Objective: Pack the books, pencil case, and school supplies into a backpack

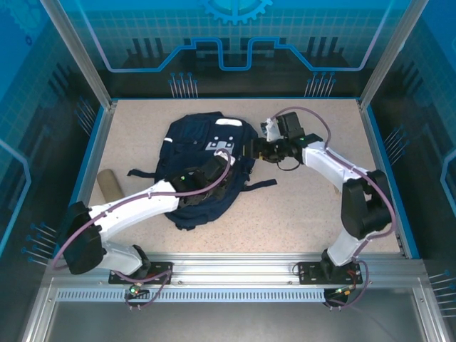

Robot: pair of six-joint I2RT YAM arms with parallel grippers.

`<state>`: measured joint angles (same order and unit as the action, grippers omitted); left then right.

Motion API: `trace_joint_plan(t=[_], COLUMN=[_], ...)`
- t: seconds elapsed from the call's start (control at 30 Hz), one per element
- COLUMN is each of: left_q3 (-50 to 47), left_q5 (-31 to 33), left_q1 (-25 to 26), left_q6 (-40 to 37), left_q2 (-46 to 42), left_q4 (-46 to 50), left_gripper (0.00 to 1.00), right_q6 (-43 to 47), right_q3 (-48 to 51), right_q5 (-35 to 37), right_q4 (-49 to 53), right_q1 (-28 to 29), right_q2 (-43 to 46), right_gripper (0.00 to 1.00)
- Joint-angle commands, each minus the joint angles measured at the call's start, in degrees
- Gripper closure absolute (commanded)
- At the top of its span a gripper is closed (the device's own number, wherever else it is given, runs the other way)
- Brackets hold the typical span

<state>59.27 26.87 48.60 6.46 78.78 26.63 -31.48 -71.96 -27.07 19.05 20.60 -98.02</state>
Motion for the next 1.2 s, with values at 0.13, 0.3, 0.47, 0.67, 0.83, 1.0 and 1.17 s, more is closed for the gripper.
trace_joint_plan(t=[0.13, 0.3, 0.47, 0.67, 0.83, 1.0, 1.17], left_q3=[-1.1, -0.5, -0.6, -0.6, -0.3, -0.4, 0.1], left_q5=[-3.0, -3.6, -3.7, -3.8, -3.6, -3.5, -3.0], left_q1=[0.4, 0.4, 0.4, 0.4, 0.4, 0.4, 0.3], left_q6=[1.1, 0.9, 1.0, 1.5, 2.1, 2.3, 2.8], left_q2=[-3.3, -2.7, -2.1, -1.7, -1.4, -1.4, -0.2], left_q4=[-10.2, -10.4, -10.5, -10.8, -10.0, -10.4, -10.1], left_gripper=[1.0, 1.0, 1.0, 1.0, 1.0, 1.0, 1.0], right_q6=[-1.4, 1.0, 1.6, 2.2, 2.7, 2.0, 2.8], right_q3=[-6.5, -9.8, -12.4, -12.9, -13.7, -12.2, -8.7], right_q5=[-2.5, -3.8, -3.6, -3.5, -0.6, 0.7, -1.2], right_q4=[2.8, 4.6, 6.5, 7.4, 10.3, 10.7, 8.4], right_q1=[0.2, 0.2, 0.1, 0.0, -0.1, -0.1, -0.1], right_q2=[-7.2, -10.4, -13.2, -13.9, -14.2, -12.3, -8.1], right_gripper=[0.48, 0.52, 0.58, 0.65, 0.77, 0.88, 1.0])
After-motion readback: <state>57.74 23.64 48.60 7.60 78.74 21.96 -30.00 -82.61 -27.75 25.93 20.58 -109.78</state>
